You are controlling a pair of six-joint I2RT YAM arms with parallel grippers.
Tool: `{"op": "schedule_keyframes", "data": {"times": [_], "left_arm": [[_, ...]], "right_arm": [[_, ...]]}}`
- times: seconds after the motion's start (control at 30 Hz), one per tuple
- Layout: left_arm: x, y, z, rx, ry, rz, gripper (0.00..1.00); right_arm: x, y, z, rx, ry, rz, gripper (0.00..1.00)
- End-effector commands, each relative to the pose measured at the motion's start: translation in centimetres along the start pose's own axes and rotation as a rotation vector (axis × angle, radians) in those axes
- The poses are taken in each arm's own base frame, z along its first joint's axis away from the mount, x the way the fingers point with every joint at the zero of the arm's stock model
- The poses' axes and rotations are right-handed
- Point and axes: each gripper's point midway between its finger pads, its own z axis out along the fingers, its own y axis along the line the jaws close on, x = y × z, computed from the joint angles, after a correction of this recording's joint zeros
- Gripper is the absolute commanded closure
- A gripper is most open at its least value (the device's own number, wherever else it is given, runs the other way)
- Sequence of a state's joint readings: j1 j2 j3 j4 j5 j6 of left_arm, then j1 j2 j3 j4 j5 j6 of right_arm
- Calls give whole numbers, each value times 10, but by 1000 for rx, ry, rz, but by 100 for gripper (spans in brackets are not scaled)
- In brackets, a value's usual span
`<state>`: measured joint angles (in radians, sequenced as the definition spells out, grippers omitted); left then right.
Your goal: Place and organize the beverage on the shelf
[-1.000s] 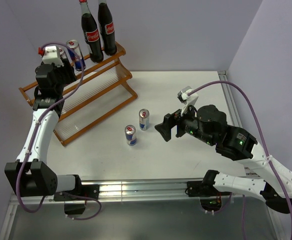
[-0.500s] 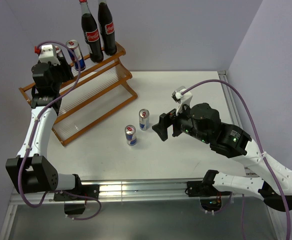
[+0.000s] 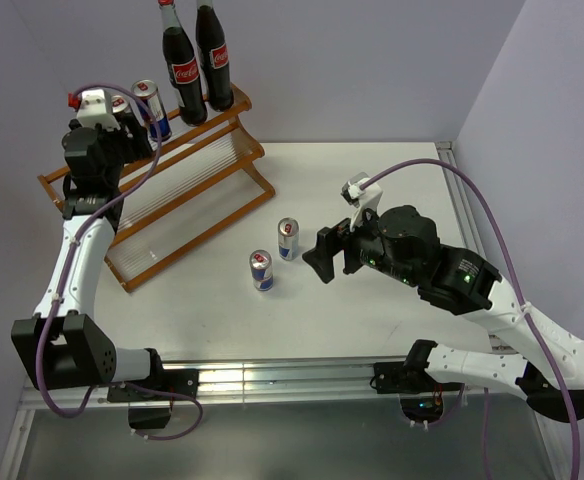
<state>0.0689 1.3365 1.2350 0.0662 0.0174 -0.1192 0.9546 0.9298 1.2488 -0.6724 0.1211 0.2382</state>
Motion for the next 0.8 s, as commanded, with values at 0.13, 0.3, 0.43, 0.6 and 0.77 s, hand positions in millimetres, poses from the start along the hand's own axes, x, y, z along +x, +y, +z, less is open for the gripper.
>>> {"op": "schedule_keyframes", "data": {"times": [0.13, 0.3, 0.43, 0.6, 0.77], "left_arm": [[-50, -4, -16, 11, -145, -4, 7], [-66, -4, -30, 2, -168, -9, 1], [-79, 0, -44, -27, -180, -4, 1], [-109, -7, -75, -2, -256, -14, 0], [-128, -9, -105, -5, -279, -54, 1]], "right_arm": [[-24, 6, -9, -31, -83, 15, 0], [-18, 8, 5, -38, -70, 41, 0], [-8, 12, 24, -40, -29, 60, 0], [8, 3, 57, 36, 18, 83, 0], [18, -6, 85, 109, 45, 87, 0]]}}
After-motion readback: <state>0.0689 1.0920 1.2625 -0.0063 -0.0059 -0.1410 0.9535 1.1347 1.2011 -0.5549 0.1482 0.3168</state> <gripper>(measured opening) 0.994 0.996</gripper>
